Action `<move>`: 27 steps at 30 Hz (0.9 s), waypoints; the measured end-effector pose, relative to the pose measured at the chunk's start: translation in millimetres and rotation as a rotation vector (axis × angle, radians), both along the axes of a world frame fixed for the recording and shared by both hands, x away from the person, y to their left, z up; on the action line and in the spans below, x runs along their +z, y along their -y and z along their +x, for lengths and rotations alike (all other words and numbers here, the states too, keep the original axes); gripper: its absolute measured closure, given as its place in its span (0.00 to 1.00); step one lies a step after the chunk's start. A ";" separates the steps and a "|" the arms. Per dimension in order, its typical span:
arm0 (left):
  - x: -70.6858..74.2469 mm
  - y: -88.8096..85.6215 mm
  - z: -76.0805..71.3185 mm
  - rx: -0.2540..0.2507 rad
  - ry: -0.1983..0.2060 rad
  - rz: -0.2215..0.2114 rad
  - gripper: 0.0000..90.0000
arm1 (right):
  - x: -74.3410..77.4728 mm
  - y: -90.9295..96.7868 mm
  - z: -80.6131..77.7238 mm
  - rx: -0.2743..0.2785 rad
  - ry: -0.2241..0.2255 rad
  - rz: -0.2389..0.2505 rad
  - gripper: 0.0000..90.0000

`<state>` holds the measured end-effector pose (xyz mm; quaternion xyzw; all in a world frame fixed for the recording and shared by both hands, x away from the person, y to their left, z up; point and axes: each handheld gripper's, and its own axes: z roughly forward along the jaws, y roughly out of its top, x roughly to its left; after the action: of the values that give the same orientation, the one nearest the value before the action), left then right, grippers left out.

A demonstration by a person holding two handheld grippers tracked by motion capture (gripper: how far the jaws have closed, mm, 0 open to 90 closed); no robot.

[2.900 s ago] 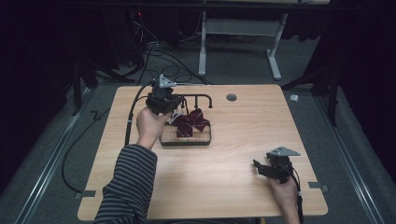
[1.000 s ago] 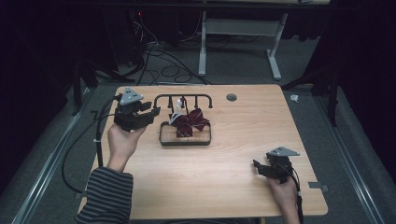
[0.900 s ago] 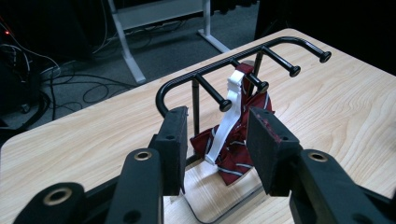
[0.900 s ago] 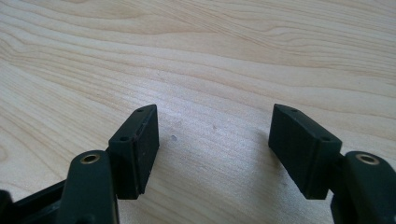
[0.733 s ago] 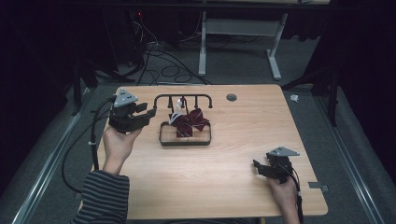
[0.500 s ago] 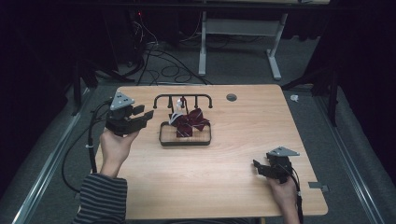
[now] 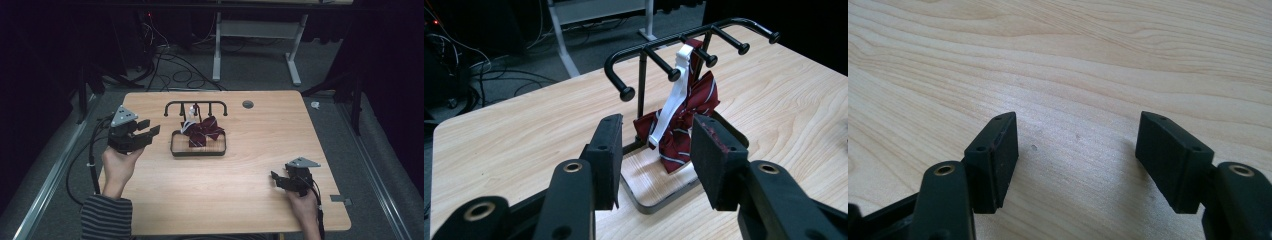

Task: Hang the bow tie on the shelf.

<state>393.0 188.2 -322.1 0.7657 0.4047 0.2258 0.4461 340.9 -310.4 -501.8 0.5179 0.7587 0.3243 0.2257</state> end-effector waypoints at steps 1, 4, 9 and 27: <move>-0.4 -1.1 -0.5 0.002 0.000 0.000 0.63 | 0.0 0.0 0.0 -0.001 0.000 -0.001 0.39; -3.0 -4.7 -2.5 0.007 -0.004 -0.005 0.63 | 0.0 -0.1 0.0 0.000 0.000 -0.001 0.39; -6.0 -8.5 -6.0 0.010 -0.013 -0.005 0.63 | 0.1 0.3 0.1 -0.003 -0.003 0.005 0.39; -13.9 -23.4 -21.9 0.037 -0.019 -0.014 0.63 | 0.1 0.4 0.3 -0.002 -0.002 0.004 0.39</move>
<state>371.1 211.5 -336.0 0.7570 0.4244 0.2239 0.4436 341.2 -310.8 -501.7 0.5195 0.7577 0.3252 0.2243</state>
